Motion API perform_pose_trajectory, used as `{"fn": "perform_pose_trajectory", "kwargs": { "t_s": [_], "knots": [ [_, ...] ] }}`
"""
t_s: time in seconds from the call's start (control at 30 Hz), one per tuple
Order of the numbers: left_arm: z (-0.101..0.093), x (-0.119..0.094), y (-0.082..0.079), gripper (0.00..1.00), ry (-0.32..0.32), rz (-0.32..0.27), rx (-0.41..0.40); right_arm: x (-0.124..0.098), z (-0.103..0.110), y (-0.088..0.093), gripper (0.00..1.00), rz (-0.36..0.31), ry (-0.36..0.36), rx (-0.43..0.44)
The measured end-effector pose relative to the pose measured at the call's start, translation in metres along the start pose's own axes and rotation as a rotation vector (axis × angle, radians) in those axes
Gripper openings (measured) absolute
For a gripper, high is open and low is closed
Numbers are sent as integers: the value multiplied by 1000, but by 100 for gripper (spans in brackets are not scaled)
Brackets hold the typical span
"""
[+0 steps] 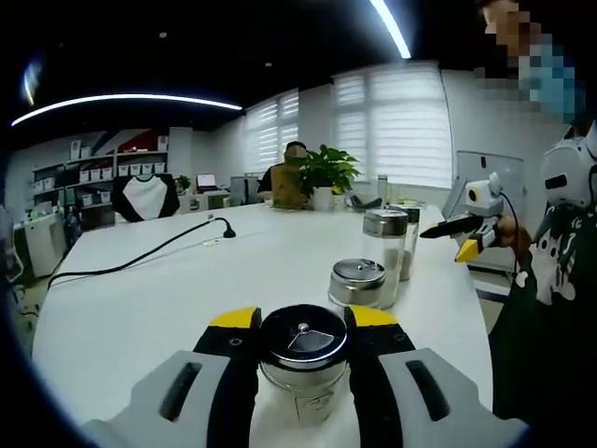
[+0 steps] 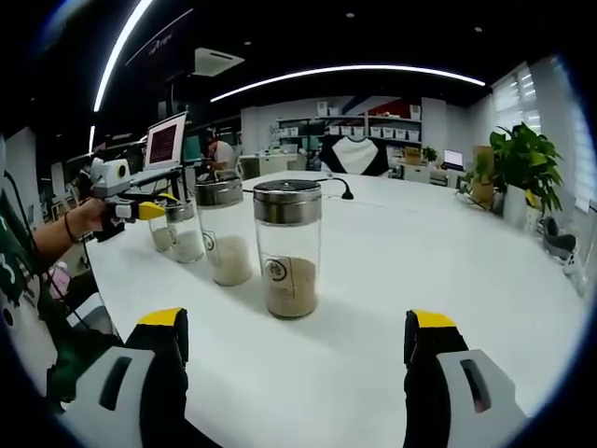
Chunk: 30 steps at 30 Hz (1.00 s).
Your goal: Rotate the seasoning bottle until the label or dispensing opening points toward the visible target arrow and the bottle remains upright within the marked orientation range
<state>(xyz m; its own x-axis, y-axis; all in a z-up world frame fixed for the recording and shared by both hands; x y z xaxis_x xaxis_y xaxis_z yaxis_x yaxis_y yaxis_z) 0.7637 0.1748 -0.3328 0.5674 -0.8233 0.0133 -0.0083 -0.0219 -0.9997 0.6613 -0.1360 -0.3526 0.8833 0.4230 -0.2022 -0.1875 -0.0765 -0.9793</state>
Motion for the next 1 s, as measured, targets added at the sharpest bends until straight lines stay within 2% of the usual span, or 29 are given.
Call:
{"fn": "perform_pose_trajectory", "kwargs": {
  "t_s": [0.4, 1.0],
  "knots": [
    [0, 0, 0, 37, -74, -19, -4, -1, -1, 0, 98, 5, 4, 0],
    [0, -2, 1, 37, -208, -11, 1, -1, -2, 2, 98, 13, 8, 7]
  ]
}}
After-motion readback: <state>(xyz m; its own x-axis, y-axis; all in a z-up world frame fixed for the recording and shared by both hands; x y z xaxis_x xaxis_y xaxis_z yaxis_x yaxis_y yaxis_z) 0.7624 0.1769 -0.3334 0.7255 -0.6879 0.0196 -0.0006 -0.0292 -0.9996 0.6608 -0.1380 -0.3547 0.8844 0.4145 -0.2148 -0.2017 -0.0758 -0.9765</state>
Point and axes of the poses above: the point that each gripper's makers call its tool centre point, and the gripper's own axes: x roughly forward along the fingers, z roughly to its left, y roughly out of its underside, the point moved 3 cm from there along -x, roughly backward along the fingers, and after that the axes turned 11 degrees about -z, right-handed, at the moved point
